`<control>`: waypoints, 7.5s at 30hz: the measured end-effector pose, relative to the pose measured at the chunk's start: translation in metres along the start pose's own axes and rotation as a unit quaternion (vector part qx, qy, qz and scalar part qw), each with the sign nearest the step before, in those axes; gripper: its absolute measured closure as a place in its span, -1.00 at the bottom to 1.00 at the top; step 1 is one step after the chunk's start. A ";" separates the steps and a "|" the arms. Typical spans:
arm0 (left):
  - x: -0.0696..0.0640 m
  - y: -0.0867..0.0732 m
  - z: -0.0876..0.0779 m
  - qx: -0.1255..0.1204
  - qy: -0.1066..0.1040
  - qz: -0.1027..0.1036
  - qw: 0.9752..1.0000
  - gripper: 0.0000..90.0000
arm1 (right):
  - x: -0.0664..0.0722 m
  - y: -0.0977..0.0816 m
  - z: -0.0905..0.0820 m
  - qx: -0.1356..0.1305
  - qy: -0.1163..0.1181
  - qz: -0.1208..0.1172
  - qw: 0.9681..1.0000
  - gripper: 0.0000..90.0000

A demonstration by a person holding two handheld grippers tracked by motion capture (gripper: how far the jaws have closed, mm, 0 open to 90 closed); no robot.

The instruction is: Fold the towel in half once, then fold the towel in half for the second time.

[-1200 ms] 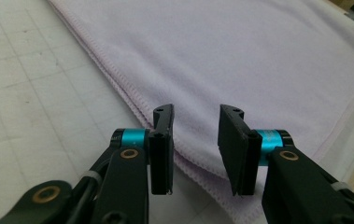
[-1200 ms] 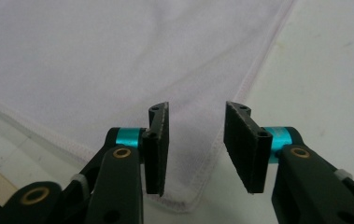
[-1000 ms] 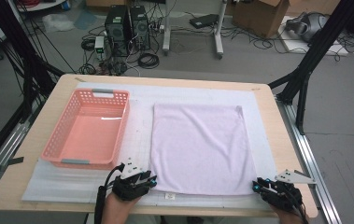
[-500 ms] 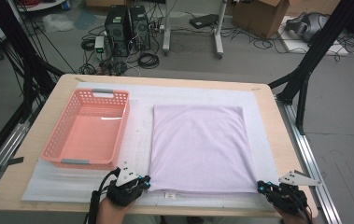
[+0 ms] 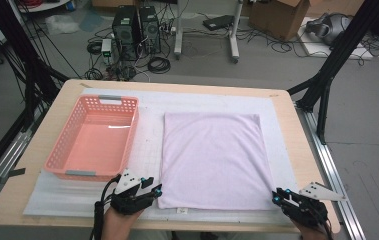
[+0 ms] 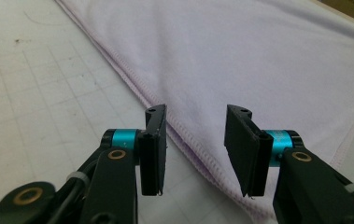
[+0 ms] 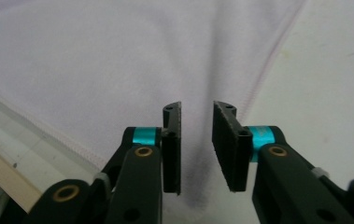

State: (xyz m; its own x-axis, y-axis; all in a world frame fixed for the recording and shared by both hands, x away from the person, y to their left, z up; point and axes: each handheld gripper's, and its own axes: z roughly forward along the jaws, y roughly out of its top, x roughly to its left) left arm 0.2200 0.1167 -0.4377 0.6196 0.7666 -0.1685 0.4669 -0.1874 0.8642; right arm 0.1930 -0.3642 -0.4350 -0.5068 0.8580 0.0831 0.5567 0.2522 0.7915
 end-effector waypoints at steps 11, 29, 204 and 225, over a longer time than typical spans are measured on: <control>0.008 0.016 0.007 -0.043 -0.028 -0.002 0.999 -0.02 | 0.001 0.007 0.007 0.066 -0.017 -0.055 0.996 0.49; 0.032 0.053 0.035 -0.087 -0.055 -0.002 0.995 -0.53 | -0.046 0.043 0.033 -0.048 0.009 -0.005 0.999 -0.45; 0.055 0.067 0.079 0.026 -0.017 -0.051 0.998 0.89 | -0.070 0.097 0.083 0.023 0.025 0.055 0.998 0.90; 0.014 0.026 0.010 -0.034 -0.057 -0.020 0.998 0.87 | -0.026 0.035 0.012 -0.059 0.042 0.036 0.997 0.89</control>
State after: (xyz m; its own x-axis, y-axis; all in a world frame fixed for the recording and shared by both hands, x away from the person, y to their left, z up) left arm 0.2473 0.1159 -0.4224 0.6701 0.6977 -0.2533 0.4522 -0.1131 0.8847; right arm 0.2336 -0.3718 -0.4168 -0.5245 0.8305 0.1876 0.5148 0.1338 0.8468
